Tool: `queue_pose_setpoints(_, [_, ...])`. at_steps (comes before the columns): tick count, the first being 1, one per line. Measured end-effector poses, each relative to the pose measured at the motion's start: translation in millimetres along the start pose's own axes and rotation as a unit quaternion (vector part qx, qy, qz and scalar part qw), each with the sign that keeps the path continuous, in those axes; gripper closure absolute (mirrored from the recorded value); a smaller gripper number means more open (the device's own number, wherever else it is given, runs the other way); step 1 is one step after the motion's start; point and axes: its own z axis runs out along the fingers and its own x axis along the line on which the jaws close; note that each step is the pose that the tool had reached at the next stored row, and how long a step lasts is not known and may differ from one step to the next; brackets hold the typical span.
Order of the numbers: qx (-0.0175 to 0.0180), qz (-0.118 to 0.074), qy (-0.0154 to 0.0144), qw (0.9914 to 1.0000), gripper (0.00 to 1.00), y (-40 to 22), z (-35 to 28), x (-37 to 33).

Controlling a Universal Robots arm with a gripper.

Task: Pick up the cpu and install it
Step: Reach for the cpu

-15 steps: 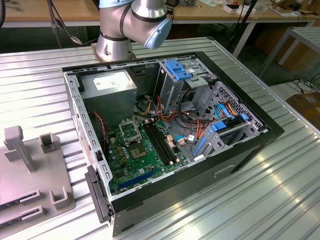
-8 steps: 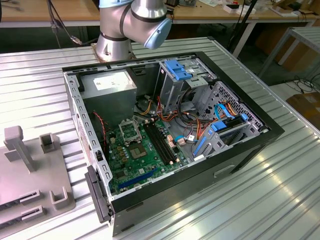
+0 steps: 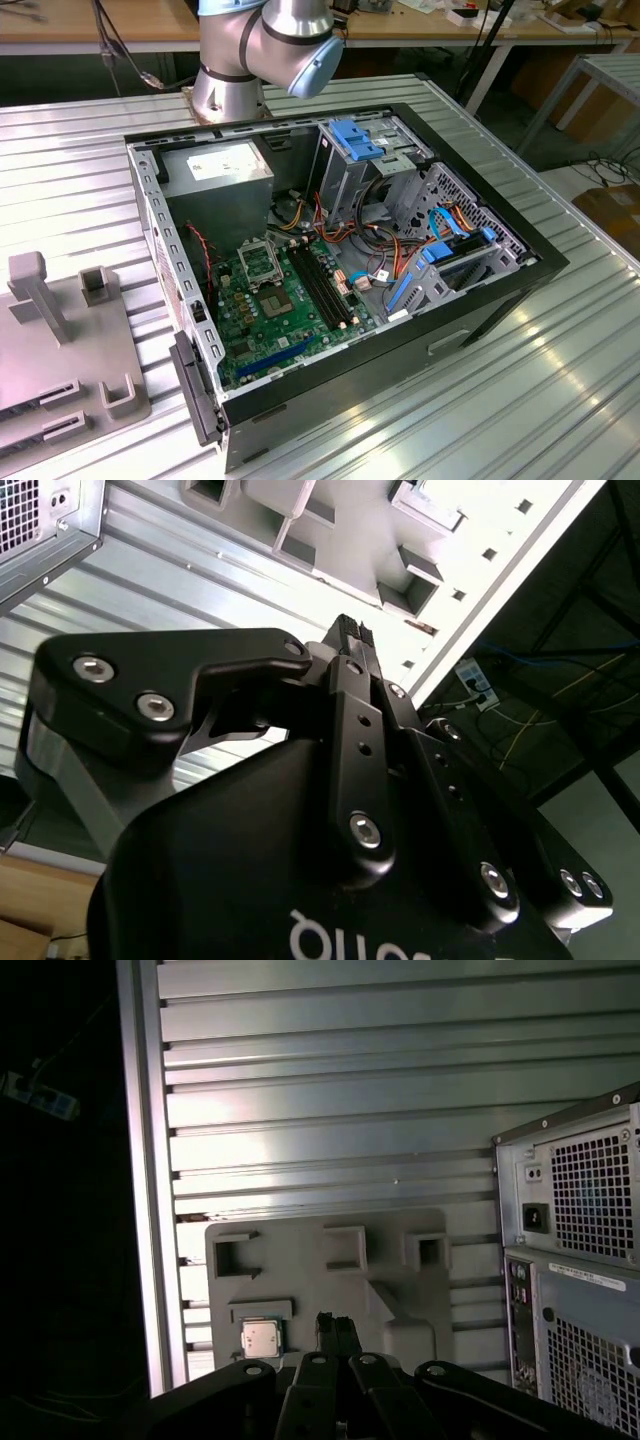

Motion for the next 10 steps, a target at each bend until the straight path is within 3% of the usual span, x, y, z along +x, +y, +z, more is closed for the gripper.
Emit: queue_pose_setpoints(10, [0.0, 0.0, 0.0, 1.0, 0.89, 0.0, 0.8, 0.5])
